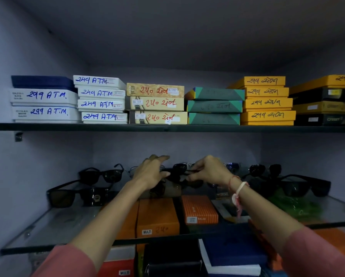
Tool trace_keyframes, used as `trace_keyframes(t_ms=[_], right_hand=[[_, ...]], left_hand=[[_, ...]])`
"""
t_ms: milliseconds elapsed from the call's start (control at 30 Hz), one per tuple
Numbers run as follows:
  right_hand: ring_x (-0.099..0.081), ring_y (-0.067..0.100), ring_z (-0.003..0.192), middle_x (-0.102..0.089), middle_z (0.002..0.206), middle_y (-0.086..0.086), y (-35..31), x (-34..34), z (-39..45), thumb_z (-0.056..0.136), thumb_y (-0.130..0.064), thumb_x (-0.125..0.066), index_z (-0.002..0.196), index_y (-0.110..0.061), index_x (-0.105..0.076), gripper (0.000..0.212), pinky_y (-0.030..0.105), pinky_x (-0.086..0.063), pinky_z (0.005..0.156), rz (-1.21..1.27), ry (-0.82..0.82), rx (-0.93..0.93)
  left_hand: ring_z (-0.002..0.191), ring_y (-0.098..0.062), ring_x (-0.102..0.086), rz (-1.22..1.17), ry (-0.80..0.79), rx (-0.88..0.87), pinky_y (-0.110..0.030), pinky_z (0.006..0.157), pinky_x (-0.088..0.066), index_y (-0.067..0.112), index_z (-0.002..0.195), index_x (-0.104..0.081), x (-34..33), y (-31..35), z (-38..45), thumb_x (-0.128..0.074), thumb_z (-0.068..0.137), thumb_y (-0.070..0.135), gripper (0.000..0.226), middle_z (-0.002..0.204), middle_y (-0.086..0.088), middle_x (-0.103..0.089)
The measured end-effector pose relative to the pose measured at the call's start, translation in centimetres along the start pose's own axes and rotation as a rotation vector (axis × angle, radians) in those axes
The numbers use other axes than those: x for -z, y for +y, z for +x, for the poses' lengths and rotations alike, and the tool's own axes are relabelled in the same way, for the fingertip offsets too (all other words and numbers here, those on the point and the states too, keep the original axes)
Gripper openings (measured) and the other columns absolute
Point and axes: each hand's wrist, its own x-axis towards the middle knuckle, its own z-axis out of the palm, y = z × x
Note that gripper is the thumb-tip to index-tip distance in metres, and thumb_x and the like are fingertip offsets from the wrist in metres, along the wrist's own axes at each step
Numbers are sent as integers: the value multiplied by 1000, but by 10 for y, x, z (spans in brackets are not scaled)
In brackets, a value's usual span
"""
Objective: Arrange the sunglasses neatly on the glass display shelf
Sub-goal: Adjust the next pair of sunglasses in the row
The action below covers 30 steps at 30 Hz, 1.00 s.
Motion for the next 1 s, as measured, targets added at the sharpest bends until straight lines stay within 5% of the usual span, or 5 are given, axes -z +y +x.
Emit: trace_keyframes(t_ms=[167,500,700,900,1000], right_hand=[[-72,17,90,-77,91,-1,15,23,-1,69,-30,-86,101,-15,-78,36,30,-58,82,182,-5,24],[-71,19,75,-77,75,5,23,37,-4,64,-45,-85,74,-14,-81,33,29,-57,65,-156,409,23],[-70,29,80,-75,80,11,27,45,-8,71,-36,-82,74,-10,-81,27,33,-57,66,-214,312,-78],[-60,28,69,-60,69,9,36,41,-7,75,-20,-65,50,-11,-52,30,29,-43,61,-187,143,-173],[-65,31,81,-65,85,13,41,35,-8,79,-22,-63,60,-9,-56,24,31,-45,65,-200,72,-193]], left_hand=[[103,-24,-65,-33,91,-38,-38,93,-53,15,113,-71,6,7,0,-63,90,25,27,114,-9,-72],[88,-25,-69,92,77,54,-36,79,-59,6,96,-77,13,36,9,-68,85,28,26,99,-12,-75],[53,-17,-47,50,-72,274,-26,48,-34,14,53,-43,13,48,11,-60,83,22,35,56,0,-47],[75,-21,-55,-68,-213,410,-29,61,-37,10,85,-62,8,54,4,-53,85,30,22,95,-9,-64],[100,-28,-63,-37,-225,432,-32,71,-42,5,101,-65,-1,56,2,-56,82,29,32,115,-14,-66]])
